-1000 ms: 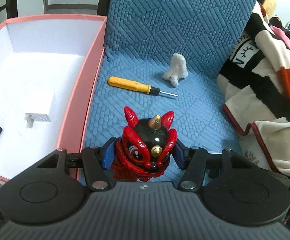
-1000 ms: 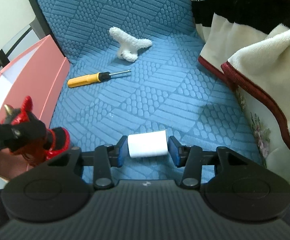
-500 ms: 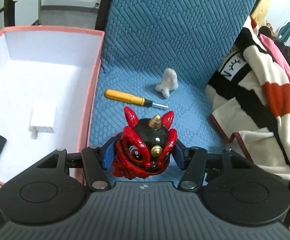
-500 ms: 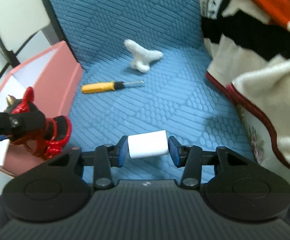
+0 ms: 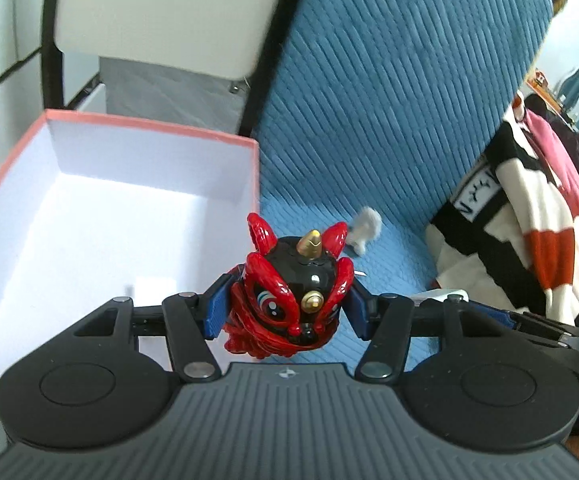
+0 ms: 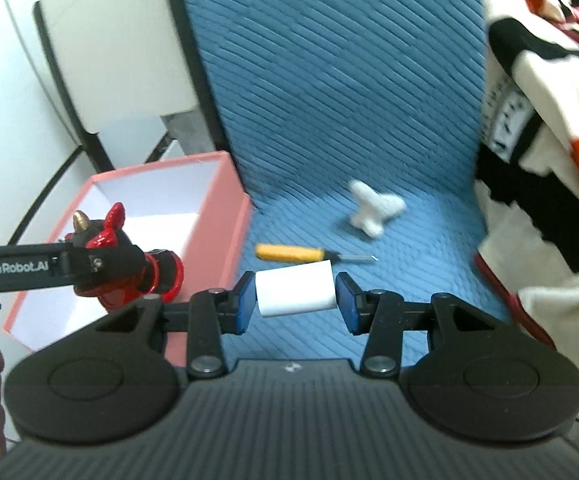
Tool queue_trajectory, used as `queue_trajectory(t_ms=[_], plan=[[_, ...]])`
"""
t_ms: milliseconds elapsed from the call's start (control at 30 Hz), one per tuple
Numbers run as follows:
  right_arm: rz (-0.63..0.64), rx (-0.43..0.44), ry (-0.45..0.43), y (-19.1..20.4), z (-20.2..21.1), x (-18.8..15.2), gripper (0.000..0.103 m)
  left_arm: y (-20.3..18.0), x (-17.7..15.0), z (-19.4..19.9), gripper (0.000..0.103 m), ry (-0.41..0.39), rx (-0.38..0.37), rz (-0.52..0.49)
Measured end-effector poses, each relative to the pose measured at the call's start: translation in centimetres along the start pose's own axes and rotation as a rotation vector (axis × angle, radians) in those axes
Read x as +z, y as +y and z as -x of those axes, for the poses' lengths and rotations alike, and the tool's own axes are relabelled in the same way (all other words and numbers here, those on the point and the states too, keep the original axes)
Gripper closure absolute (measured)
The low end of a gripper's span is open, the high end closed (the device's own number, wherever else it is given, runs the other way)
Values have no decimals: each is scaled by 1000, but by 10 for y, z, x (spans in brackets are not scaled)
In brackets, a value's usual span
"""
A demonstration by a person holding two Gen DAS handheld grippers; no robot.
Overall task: Organize rigid objects
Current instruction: 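Carry the lion and charger with both grippers over the pink box and lower them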
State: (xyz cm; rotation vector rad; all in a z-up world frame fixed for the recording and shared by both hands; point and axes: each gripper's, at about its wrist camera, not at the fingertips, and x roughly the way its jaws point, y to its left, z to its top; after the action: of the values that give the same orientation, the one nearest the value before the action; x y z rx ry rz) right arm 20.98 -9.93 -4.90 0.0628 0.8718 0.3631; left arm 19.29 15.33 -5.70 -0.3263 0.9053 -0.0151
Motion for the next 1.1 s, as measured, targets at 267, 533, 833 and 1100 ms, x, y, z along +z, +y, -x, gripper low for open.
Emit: queue_trajectory(t_ms=[267, 533, 833, 1100], plan=[[48, 72, -13, 60, -2, 32, 56, 55, 31, 38, 39, -37, 58, 23], [115, 136, 35, 119, -25, 40, 56, 117, 44, 60, 39, -57, 123, 84], [162, 147, 185, 151, -79, 18, 56, 175, 33, 28, 39, 51, 176, 126], [188, 123, 319, 161, -126, -9, 56, 204, 13, -17, 39, 147, 169, 158]])
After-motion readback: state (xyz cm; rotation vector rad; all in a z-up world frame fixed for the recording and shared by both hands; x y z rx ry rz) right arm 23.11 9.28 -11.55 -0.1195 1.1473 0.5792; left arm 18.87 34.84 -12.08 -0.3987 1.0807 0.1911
